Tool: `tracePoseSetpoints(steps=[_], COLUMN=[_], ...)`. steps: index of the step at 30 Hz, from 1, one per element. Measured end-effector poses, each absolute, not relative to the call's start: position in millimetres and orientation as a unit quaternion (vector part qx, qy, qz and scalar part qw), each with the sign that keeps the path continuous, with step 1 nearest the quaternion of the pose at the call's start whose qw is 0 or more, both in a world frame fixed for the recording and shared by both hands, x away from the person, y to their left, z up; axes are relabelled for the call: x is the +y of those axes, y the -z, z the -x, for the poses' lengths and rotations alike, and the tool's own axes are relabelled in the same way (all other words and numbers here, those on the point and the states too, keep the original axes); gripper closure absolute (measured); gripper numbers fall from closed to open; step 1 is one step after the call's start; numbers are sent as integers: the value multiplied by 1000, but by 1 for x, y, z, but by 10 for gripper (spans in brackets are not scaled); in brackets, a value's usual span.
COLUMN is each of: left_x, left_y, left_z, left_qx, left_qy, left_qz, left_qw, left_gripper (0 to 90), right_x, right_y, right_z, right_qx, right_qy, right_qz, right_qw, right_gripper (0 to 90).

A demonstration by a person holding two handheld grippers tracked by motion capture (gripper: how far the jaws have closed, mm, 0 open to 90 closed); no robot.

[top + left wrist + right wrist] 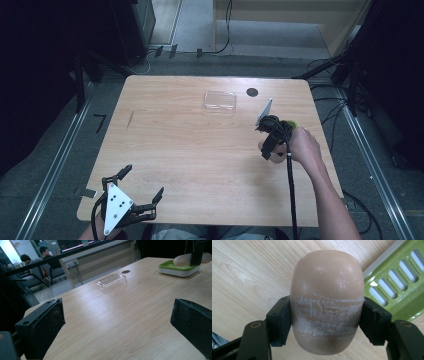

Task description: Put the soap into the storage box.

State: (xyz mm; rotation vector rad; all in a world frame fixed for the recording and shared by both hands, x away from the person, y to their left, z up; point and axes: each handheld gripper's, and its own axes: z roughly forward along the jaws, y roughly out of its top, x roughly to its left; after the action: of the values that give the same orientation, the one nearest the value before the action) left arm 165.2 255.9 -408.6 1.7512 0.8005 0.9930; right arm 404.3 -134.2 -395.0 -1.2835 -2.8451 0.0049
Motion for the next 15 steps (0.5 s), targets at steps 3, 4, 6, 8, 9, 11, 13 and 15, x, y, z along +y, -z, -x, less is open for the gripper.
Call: tracePoseSetpoints(steps=[3, 4, 6, 8, 9, 11, 13, 15], left_x=[256, 256, 256, 256, 256, 256, 256, 256], left_y=[409, 409, 409, 409, 409, 409, 409, 409], left_z=[-165, -165, -165, -165, -165, -165, -165, -165], left_qx=[326, 326, 327, 327, 327, 327, 327, 327], left_qy=[-405, -405, -405, -405, -405, -405, -405, -405], left_qz=[-715, -714, -714, -714, -714, -714, -714, -714], left_qw=[468, 468, 469, 469, 468, 468, 468, 468], left_gripper=[0, 0, 0, 0, 0, 0, 0, 0], right_x=[-138, -138, -140, -142, -144, -146, -149, -151], right_y=[395, 394, 394, 395, 395, 395, 395, 395], right_z=[-407, -407, -409, -410, -411, -412, -414, -415], right_qx=[-911, -910, -909, -908, -908, -907, -905, -904], right_qy=[1, -3, -1, 3, 4, 4, 6, 8], right_qz=[413, 414, 417, 419, 418, 421, 424, 428], right_qw=[10, 8, 10, 9, 9, 9, 9, 9], right_gripper=[337, 337, 337, 337, 337, 337, 337, 337])
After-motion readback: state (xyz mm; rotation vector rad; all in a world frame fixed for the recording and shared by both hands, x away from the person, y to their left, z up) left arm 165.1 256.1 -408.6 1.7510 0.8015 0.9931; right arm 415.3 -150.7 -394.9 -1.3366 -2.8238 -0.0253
